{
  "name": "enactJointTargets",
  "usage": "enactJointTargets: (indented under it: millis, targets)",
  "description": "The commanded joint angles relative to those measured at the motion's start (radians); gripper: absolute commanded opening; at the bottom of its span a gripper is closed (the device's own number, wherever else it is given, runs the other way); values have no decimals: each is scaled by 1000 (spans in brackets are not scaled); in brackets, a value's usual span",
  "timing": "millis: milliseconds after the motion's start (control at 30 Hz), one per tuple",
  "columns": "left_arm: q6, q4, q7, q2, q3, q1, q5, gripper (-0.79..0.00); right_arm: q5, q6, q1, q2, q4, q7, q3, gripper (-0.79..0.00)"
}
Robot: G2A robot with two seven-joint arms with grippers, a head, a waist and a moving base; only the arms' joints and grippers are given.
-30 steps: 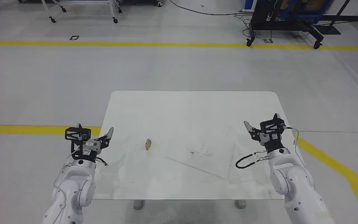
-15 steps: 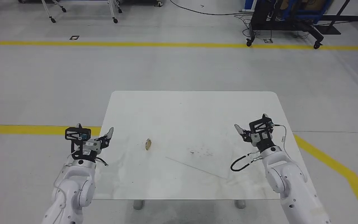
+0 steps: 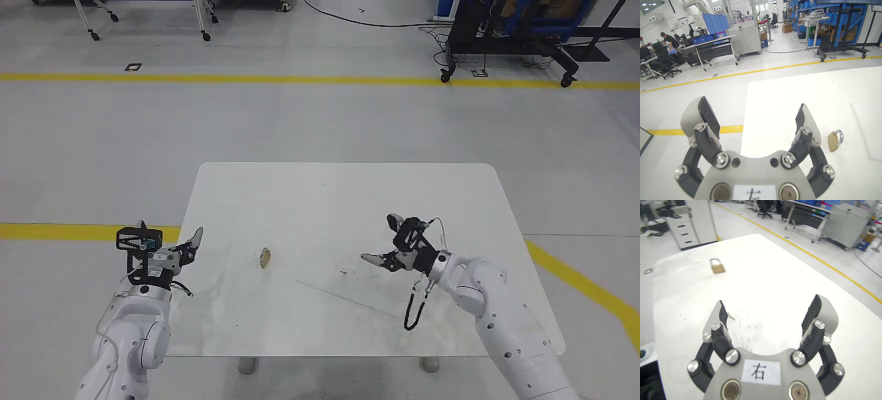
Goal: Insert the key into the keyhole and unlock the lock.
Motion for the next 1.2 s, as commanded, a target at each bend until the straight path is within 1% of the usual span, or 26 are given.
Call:
enactJointTargets:
  millis: [0, 33, 67, 100, 200, 233, 267, 300, 367, 400, 467, 533, 567, 600, 700, 733, 867, 900, 933, 967, 1033, 1100, 1133, 1167]
  targets:
    - [0, 0, 0, 0, 0, 0, 0, 0, -14, -117, 52, 1, 56, -10, -24, 0]
    - [0, 0, 0, 0, 0, 0, 0, 0, -26, -164, 74, 2, 79, -18, -37, -43]
    - [0, 0, 0, 0, 0, 0, 0, 0, -52, -200, 96, 3, 96, -21, -49, -169]
    - [0, 0, 0, 0, 0, 0, 0, 0, -76, -202, 110, 4, 105, -31, -75, -182]
    - [0, 0, 0, 0, 0, 0, 0, 0, -173, -202, 156, 11, 139, -50, -155, -132]
    - [0, 0, 0, 0, 0, 0, 0, 0, -194, -202, 171, 13, 152, -64, -180, -154]
    - [0, 0, 0, 0, 0, 0, 0, 0, -214, -202, 185, 14, 164, -80, -206, -197]
    - [0, 0, 0, 0, 0, 0, 0, 0, -236, -202, 201, 15, 179, -85, -226, -271]
    - [0, 0, 0, 0, 0, 0, 0, 0, -270, -202, 226, 14, 196, -88, -270, -262]
    - [0, 0, 0, 0, 0, 0, 0, 0, -286, -202, 241, 13, 209, -87, -300, -243]
    - [0, 0, 0, 0, 0, 0, 0, 0, -278, -202, 263, 9, 242, -83, -319, -185]
    - [0, 0, 0, 0, 0, 0, 0, 0, -260, -201, 287, 2, 272, -72, -335, -231]
    - [0, 0, 0, 0, 0, 0, 0, 0, -258, -199, 295, -1, 278, -69, -344, -268]
    - [0, 0, 0, 0, 0, 0, 0, 0, -257, -197, 300, -3, 283, -70, -352, -280]
    - [0, 0, 0, 0, 0, 0, 0, 0, -260, -181, 309, -8, 292, -69, -369, -357]
    - [0, 0, 0, 0, 0, 0, 0, 0, -260, -180, 311, -9, 292, -71, -374, -394]
    - [0, 0, 0, 0, 0, 0, 0, 0, -275, -160, 316, -12, 292, -62, -393, -453]
    - [0, 0, 0, 0, 0, 0, 0, 0, -279, -156, 317, -13, 291, -58, -399, -477]
    - [0, 0, 0, 0, 0, 0, 0, 0, -282, -153, 318, -14, 291, -54, -403, -529]
    - [0, 0, 0, 0, 0, 0, 0, 0, -285, -150, 319, -15, 290, -51, -409, -557]
    - [0, 0, 0, 0, 0, 0, 0, 0, -295, -146, 321, -16, 286, -44, -418, -591]
    - [0, 0, 0, 0, 0, 0, 0, 0, -305, -145, 322, -17, 281, -38, -428, -603]
    - [0, 0, 0, 0, 0, 0, 0, 0, -306, -146, 323, -17, 281, -38, -429, -643]
    - [0, 0, 0, 0, 0, 0, 0, 0, -306, -144, 324, -17, 281, -38, -430, -763]
